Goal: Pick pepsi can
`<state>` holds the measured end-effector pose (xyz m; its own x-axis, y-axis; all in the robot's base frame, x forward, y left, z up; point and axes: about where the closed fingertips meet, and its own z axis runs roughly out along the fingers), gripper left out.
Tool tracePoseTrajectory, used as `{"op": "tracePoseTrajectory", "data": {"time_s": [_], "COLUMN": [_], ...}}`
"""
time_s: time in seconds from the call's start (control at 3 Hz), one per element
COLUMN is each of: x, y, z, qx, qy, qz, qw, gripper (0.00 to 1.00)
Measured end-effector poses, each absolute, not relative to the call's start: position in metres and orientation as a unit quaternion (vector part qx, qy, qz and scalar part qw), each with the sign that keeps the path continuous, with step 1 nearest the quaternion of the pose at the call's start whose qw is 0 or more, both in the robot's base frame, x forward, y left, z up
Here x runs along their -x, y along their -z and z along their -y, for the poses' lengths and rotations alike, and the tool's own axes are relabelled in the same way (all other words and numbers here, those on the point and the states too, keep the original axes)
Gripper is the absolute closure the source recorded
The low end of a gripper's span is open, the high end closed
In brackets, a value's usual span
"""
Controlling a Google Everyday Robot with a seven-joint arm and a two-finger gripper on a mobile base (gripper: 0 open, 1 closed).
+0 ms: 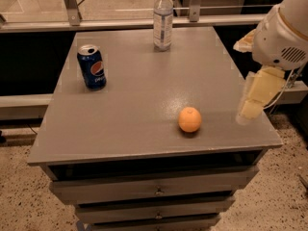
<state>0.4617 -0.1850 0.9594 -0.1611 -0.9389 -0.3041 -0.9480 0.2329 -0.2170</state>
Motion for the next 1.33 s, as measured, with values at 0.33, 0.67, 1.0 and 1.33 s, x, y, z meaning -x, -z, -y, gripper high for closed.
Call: {"op": "tracePoseTrajectory", "data": {"time_s": [0.33, 0.67, 1.0, 1.33], "x": [-0.503, -0.524, -0.530, -0.530], "y": [-0.927, -0.924, -0.931, -0.931], "z": [0.083, -0.002, -0.014, -0.014], "qx": [0.613, 0.602, 0.596, 0.596], "qy": [-0.134, -0.208, -0.213, -0.213], "qz": [-0.735, -0.703, -0.698, -0.698], "qw": [0.256, 0.316, 0.336, 0.336], "gripper": [0.00, 0.00, 0.00, 0.00]}}
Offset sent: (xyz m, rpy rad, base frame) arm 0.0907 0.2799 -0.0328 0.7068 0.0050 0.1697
